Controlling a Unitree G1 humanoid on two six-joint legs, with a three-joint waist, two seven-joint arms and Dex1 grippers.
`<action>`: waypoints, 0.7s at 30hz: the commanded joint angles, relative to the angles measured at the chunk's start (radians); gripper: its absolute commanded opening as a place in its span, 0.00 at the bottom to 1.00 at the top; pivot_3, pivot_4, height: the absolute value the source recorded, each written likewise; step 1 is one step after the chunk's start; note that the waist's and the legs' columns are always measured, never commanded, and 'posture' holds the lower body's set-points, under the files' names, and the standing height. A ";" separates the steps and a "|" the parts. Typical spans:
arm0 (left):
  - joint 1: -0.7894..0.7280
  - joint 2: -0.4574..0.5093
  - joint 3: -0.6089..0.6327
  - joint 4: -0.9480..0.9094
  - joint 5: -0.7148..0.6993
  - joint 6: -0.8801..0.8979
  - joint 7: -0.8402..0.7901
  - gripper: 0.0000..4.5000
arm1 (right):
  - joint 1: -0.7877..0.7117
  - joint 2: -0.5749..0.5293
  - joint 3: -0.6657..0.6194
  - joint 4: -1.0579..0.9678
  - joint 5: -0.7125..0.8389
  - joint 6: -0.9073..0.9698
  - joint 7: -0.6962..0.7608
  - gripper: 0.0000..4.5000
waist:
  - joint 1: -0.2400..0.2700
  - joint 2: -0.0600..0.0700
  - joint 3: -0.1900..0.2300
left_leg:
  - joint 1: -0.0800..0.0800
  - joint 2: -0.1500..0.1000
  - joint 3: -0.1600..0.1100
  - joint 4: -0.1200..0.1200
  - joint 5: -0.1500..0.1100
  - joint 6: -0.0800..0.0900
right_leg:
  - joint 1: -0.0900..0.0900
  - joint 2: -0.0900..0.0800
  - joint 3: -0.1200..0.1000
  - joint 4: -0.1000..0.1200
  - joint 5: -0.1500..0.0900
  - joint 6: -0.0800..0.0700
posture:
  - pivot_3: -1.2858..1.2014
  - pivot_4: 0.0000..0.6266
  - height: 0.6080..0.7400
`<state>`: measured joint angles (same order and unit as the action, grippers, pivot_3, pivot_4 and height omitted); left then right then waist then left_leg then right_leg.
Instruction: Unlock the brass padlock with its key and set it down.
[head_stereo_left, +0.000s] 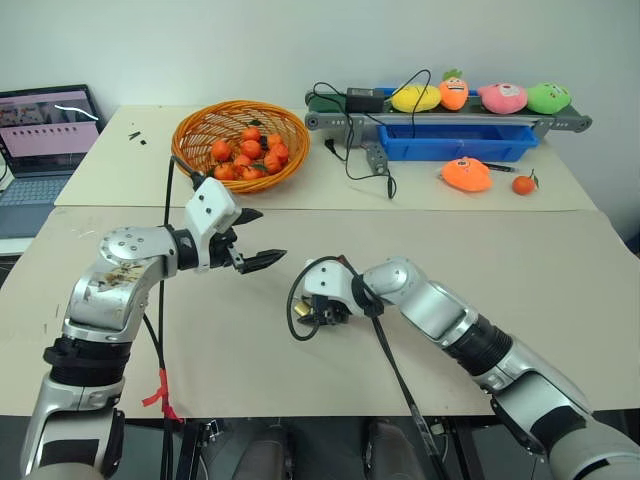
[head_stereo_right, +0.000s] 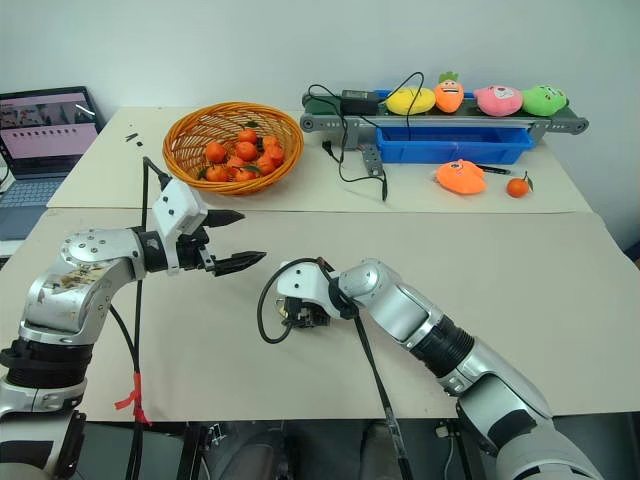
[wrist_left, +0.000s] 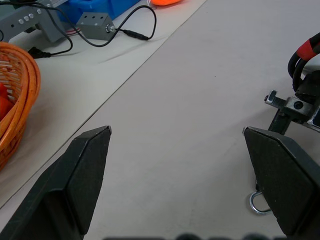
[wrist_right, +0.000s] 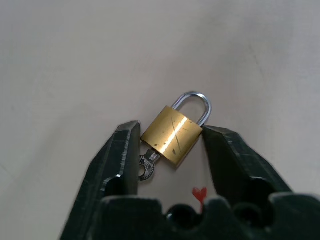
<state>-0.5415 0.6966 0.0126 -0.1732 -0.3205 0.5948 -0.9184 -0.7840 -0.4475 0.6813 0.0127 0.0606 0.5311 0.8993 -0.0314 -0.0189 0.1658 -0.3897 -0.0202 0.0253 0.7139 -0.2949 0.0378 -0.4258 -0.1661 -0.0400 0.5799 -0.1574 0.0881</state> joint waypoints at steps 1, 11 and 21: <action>-0.010 0.008 0.019 -0.032 -0.018 0.000 0.009 1.00 | -0.018 0.012 -0.047 -0.010 -0.016 -0.022 0.024 0.91 | -0.001 0.000 0.000 | 0.000 0.000 0.000 0.000 0.000 0.000 | 0.000 0.000 0.000 0.000 0.000 0.000 | 0.52 0.24 1.00; -0.046 0.004 -0.024 0.062 -0.052 -0.093 -0.146 1.00 | 0.058 -0.019 -0.394 -0.209 0.308 0.423 0.073 0.99 | 0.008 0.000 0.000 | 0.000 0.000 0.000 -0.001 0.000 0.000 | 0.000 0.000 0.000 0.000 0.000 0.000 | 0.52 0.24 1.00; -0.129 0.008 -0.199 0.411 0.094 -0.562 -0.494 1.00 | 0.256 -0.255 -0.736 -0.382 0.563 0.582 0.117 0.99 | 0.022 0.000 0.000 | 0.000 0.000 0.004 -0.001 0.000 0.001 | 0.001 0.000 0.000 0.000 0.000 0.000 | 0.52 0.24 1.00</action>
<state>-0.6343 0.7085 -0.1611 0.1609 -0.2769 0.1773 -1.3567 -0.5443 -0.6765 0.0080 -0.3016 0.5661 1.1008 0.9949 -0.0099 -0.0190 0.1658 -0.3898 -0.0201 0.0310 0.7131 -0.2953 0.0385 -0.4248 -0.1660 -0.0406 0.5793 -0.1573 0.0877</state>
